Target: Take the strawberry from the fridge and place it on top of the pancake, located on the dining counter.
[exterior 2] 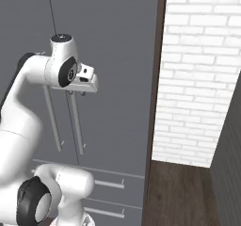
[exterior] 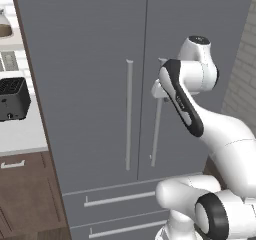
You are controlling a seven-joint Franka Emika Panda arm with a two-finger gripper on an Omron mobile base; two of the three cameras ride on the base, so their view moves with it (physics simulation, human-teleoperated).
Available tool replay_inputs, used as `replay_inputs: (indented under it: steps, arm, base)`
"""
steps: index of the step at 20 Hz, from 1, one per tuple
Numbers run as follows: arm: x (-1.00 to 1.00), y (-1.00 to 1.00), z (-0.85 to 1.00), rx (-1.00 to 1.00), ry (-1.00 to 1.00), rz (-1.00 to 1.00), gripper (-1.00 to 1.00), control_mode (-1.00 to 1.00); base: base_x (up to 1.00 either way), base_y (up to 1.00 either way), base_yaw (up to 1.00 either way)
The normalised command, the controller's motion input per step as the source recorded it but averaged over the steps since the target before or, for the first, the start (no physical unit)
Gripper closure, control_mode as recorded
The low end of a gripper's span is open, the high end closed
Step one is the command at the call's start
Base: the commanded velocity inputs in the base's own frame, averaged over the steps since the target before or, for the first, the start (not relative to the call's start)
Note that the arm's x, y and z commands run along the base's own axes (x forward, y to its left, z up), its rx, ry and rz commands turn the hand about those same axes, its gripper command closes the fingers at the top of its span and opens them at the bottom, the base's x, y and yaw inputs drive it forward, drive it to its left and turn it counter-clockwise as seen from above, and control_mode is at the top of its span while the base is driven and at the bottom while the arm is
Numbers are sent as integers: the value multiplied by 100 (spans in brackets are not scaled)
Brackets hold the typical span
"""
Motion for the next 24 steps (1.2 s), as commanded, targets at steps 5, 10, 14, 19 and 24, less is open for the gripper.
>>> replay_inputs:
  steps: [5,10,14,19,24]
  arm:
    - [-63,3,3,0,-19,0,-100,-100]
    - [-50,6,22,0,-23,-1,-100,-100]
    - [-63,0,17,0,-7,-9,-100,-100]
    - [-53,0,7,0,-2,-9,-100,-100]
    - [-26,0,20,0,-5,-5,-100,-100]
  base:
    - [0,0,0]
    - [0,0,0]
    - [0,0,0]
    - [0,0,0]
    - [0,0,0]
